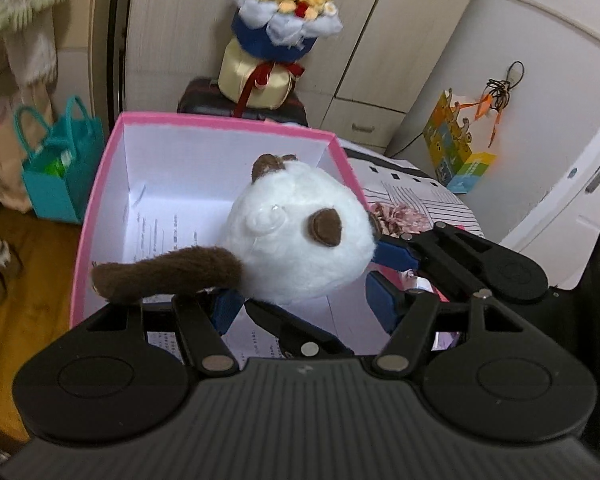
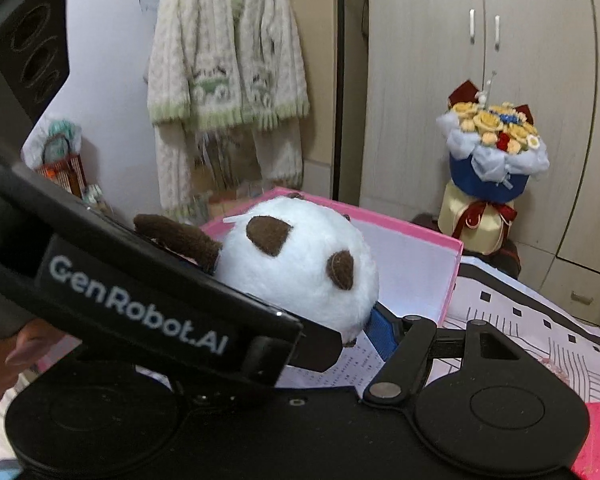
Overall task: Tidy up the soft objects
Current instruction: 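Carry the plush toy with the left tool into the pink box and release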
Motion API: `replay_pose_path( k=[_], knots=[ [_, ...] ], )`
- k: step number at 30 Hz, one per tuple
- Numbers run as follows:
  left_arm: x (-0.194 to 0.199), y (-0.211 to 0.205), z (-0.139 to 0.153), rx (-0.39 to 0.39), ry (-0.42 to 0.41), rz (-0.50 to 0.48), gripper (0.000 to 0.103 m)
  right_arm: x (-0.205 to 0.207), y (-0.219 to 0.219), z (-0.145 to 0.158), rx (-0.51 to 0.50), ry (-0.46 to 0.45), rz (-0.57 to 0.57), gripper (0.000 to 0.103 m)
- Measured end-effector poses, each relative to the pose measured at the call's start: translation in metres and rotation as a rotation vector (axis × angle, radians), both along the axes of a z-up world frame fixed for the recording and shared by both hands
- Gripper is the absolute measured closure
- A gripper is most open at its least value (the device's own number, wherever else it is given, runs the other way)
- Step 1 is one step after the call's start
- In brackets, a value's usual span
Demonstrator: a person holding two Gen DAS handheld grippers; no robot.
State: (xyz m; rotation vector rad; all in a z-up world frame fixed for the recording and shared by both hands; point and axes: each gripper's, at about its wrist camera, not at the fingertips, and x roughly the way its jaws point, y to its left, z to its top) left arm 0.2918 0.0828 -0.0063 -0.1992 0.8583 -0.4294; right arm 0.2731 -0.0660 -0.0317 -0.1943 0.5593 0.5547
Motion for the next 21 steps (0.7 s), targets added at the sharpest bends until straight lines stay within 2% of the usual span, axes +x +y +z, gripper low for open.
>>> replay_pose_path(
  k=[8,12,21],
  knots=[
    [0.022,0.009,-0.021,-0.073,0.11,0.022,0.038,0.019,0.012,-0.004,-0.124,0.103,-0.006,0.028],
    [0.025,0.011,-0.027,-0.079,0.131,0.039,0.038,0.021,0.012,-0.007,-0.136,0.121,-0.011,0.029],
    [-0.001,0.016,-0.006,-0.015,0.046,0.046,0.032,0.001,0.003,0.01,-0.126,0.107,-0.013,0.026]
  ],
)
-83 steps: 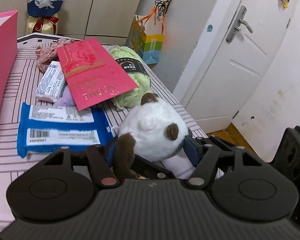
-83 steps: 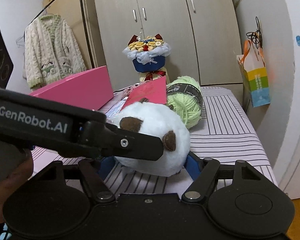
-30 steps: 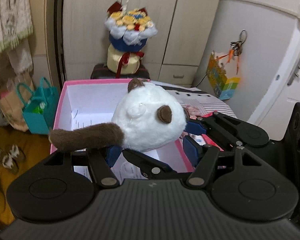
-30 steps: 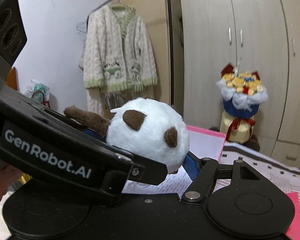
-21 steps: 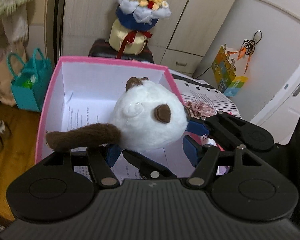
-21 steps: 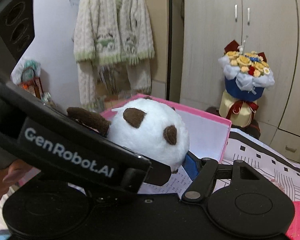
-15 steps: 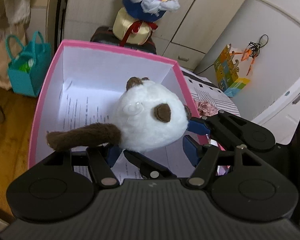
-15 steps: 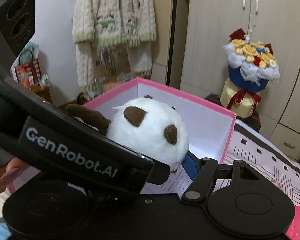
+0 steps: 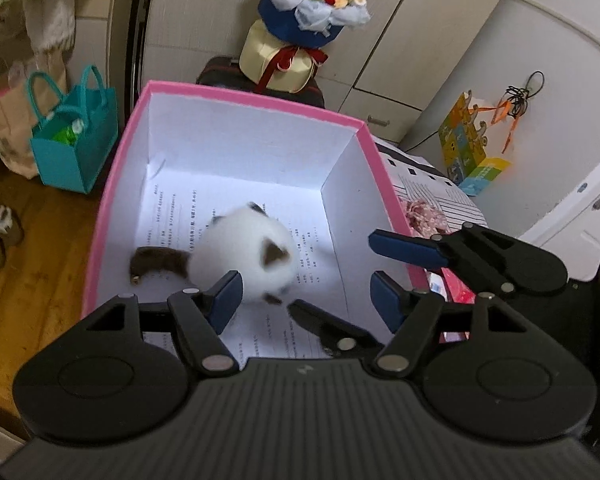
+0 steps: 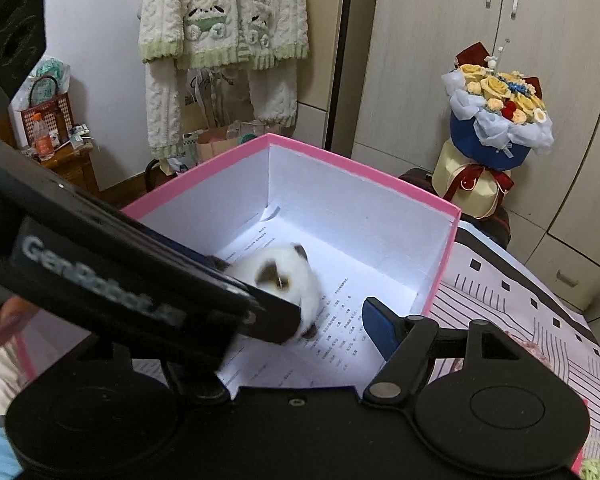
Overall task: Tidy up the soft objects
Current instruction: 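Carry the plush toy with the left tool into the pink box and release, then move the left tool to the blue snack packet and grasp it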
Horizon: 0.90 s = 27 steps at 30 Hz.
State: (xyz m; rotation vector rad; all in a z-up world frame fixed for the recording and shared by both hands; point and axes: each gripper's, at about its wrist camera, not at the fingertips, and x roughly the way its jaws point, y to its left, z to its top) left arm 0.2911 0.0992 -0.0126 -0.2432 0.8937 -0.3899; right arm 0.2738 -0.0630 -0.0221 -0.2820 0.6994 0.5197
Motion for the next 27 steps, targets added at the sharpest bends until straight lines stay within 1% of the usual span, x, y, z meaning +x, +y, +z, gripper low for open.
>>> replay_pose_path(
  k=[5,9,13,18,21,27],
  knots=[
    [-0.03,0.001,0.02,0.075,-0.07,-0.017,0.032,-0.017,-0.009,0.013,0.008,0.009,-0.012,0.026],
    [-0.057,0.002,0.038,0.109,-0.139,-0.037,0.025,-0.032,-0.014,0.023,0.009,0.002,-0.004,0.025],
    [-0.082,0.002,0.053,0.142,-0.193,-0.054,0.024,-0.049,-0.02,0.034,0.012,0.0,0.003,0.025],
    [-0.11,-0.002,0.067,0.17,-0.24,-0.077,0.022,-0.072,-0.03,0.048,0.013,-0.02,0.008,0.024],
    [-0.127,-0.006,0.074,0.172,-0.256,-0.097,0.021,-0.088,-0.037,0.055,0.021,-0.029,0.013,0.023],
    [-0.16,-0.019,0.081,0.198,-0.291,-0.146,0.02,-0.117,-0.056,0.065,0.036,-0.045,0.019,0.02]
  ],
)
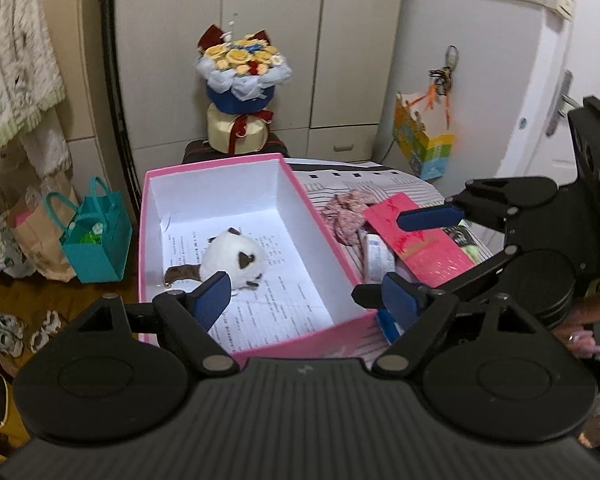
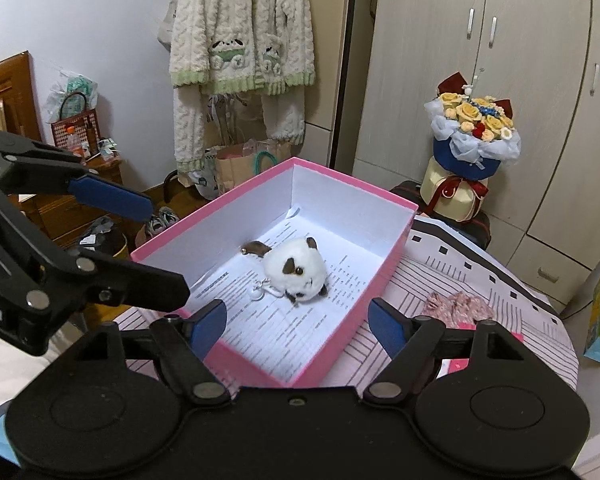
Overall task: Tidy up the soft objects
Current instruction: 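Move the left tool to the blue snack packet and grasp it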
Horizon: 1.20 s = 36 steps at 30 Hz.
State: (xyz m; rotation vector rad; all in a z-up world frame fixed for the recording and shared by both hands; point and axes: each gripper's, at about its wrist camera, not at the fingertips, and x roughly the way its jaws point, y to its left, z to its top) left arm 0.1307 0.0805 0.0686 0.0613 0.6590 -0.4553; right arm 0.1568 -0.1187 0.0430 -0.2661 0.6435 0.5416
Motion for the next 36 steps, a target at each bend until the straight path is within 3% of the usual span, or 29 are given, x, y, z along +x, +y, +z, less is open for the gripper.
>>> replay_pose_path(
  k=[11,23,36],
  knots=[
    [-0.033,-0.043,-0.004,0.044,-0.024,-0.112,0.013,-0.058,-0.066,-0.005,0.029,-0.047,-0.049,0.012],
    [-0.034,-0.109,-0.043,0.048,0.022,-0.241,0.012,-0.083,-0.144,-0.071,0.138,-0.005,-0.112,0.012],
    [-0.003,-0.156,-0.11,0.075,0.093,-0.15,0.016,-0.048,-0.15,-0.152,0.077,-0.051,-0.109,0.012]
  ],
)
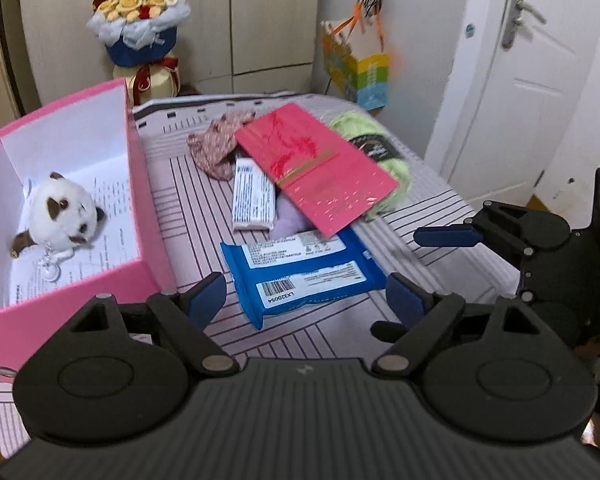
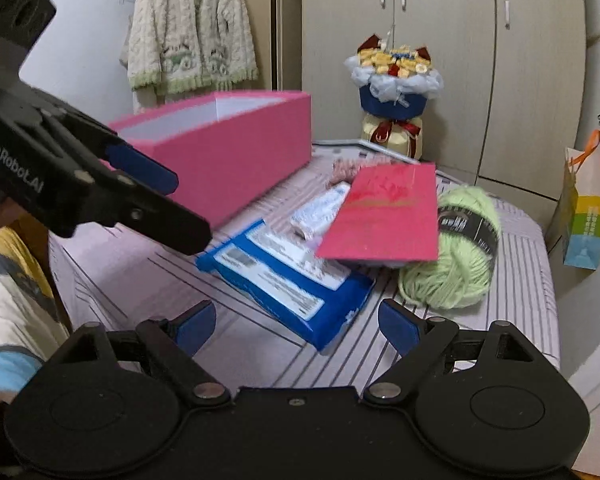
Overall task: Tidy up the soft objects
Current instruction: 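Move the left tool to the blue snack packet and grasp it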
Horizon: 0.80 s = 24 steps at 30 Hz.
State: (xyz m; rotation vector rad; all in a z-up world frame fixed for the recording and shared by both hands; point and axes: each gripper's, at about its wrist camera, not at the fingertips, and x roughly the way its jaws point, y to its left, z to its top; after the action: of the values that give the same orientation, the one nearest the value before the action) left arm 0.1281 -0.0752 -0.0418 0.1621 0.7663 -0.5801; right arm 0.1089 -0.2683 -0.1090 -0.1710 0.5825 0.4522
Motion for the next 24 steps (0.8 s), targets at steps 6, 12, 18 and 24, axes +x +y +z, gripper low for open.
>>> replay_pose_path(
  k=[6,12,18,24],
  knots=[
    [0.016,-0.013,-0.021,-0.025,0.059,0.045,0.024,0.017,-0.002,-0.017,0.041,0.031,0.007,0.012],
    [0.029,-0.019,-0.038,-0.009,0.038,0.143,0.025,0.032,-0.001,-0.025,0.062,0.057,-0.039,0.012],
    [0.034,-0.017,-0.05,-0.01,0.056,0.236,0.025,0.036,-0.001,-0.03,0.116,0.061,-0.063,0.012],
    [0.039,-0.006,-0.061,-0.095,0.077,0.294,0.032,0.033,0.008,-0.033,0.114,0.028,-0.062,0.011]
  ],
)
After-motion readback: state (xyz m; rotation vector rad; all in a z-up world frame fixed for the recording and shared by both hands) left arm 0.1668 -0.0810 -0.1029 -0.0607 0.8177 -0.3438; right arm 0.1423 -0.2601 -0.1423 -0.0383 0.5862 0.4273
